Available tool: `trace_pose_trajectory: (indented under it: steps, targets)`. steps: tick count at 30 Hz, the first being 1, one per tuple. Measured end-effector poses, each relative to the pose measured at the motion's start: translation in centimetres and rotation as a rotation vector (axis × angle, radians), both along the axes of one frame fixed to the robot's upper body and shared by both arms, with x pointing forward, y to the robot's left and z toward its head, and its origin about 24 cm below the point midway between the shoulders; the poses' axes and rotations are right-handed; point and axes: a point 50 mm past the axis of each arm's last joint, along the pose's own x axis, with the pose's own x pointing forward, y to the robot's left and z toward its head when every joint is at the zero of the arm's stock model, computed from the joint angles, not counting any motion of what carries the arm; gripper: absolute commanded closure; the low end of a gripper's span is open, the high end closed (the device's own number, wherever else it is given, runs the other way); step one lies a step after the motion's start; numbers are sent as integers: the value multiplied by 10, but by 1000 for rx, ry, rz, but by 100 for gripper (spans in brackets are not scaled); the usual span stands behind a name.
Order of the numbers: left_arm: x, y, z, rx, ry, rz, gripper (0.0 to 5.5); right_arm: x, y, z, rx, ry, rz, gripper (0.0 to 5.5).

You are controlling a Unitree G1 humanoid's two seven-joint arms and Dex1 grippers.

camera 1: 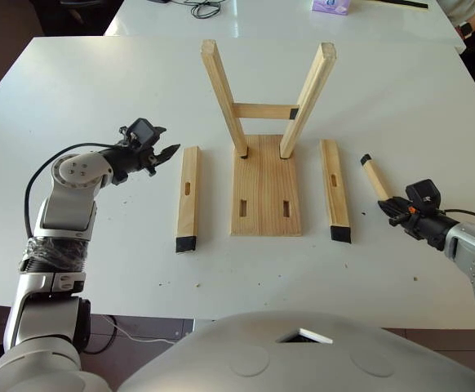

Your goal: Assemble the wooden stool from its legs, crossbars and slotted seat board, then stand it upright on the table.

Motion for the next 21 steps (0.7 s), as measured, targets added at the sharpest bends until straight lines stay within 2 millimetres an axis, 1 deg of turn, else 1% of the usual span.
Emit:
trace_pose_trajectory:
  steps: [2,9,13,16,18,21]
  targets:
    - [0,-1,0,1,1,-3,311,0,0,-1,1,1,-2,508]
    - [1,-2,0,-4,0,-5,311,1,0,-1,5,-3,-4,508]
    - [4,1,5,-23,-19,16,311,4,2,3,1,-28,-4,508]
    - [8,7,16,-52,-61,55,311,12,5,13,1,-92,0,508]
    - [15,13,27,-70,-104,93,311,20,5,27,4,-180,-2,508]
    - [24,17,50,-134,-195,153,311,35,8,51,33,-352,-26,508]
